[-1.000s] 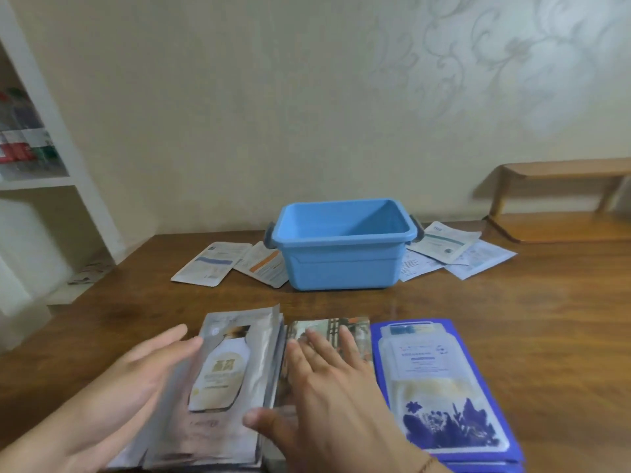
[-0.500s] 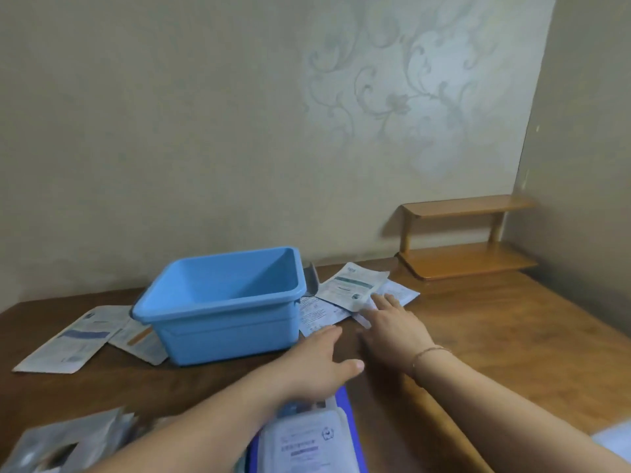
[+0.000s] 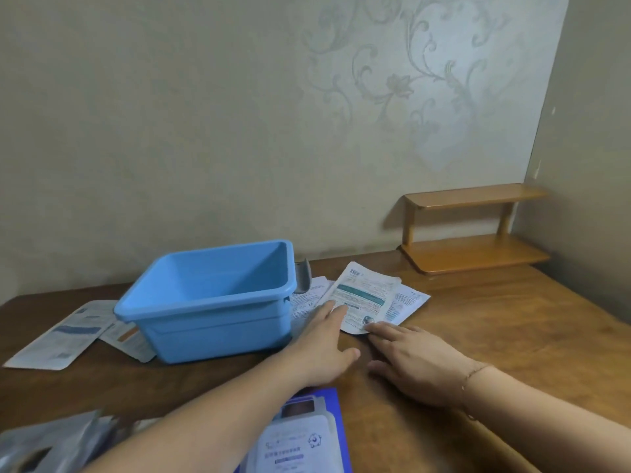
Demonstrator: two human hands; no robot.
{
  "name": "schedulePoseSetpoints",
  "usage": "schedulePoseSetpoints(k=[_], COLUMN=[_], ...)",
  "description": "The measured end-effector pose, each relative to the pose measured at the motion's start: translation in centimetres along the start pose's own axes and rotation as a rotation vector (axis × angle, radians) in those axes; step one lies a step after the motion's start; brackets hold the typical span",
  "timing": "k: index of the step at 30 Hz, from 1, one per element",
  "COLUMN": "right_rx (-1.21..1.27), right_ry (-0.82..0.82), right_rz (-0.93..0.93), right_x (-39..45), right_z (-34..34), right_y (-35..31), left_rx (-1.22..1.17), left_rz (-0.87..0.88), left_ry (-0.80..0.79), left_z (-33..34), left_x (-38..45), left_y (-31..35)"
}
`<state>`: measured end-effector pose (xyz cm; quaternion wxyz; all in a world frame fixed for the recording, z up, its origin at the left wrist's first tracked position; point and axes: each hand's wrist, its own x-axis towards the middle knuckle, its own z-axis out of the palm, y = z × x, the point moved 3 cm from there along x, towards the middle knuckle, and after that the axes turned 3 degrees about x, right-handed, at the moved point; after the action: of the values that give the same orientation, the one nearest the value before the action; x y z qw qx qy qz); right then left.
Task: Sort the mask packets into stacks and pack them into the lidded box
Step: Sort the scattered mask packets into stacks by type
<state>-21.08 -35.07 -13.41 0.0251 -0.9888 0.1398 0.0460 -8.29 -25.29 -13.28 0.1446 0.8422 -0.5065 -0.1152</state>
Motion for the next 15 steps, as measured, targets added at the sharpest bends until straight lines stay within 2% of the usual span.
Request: schedulePoseSetpoints(k=[5, 8, 11, 13, 15], right_rx=[0.012, 0.020, 0.054, 0.263, 0.480], right_ry=[0.082, 0.152, 0.432, 0.582, 0.600], right_rz=[-0.097, -0.118, -0.151, -0.040, 0.127], right_x=[-6.3, -8.6, -10.5, -11.7, -12.4], right_z=[-0.6, -0.5, -1.5, -2.6, -3.5], right_y=[-0.5, -0.5, 0.5, 1.3, 1.9], left_rx=[0.207, 0.304, 0.288, 0.206, 0.044], left_rz=[0.216, 0.326, 0.431, 0.509, 0.606], left_ry=[-0.062, -0.013, 0.087, 0.174, 0.236], left_z=[0.8, 0.5, -0.7, -2.0, -4.1], left_x=[-0.9, -2.0, -3.3, -4.7, -6.4], left_y=[2.2, 4.1, 5.2, 5.8, 6.4])
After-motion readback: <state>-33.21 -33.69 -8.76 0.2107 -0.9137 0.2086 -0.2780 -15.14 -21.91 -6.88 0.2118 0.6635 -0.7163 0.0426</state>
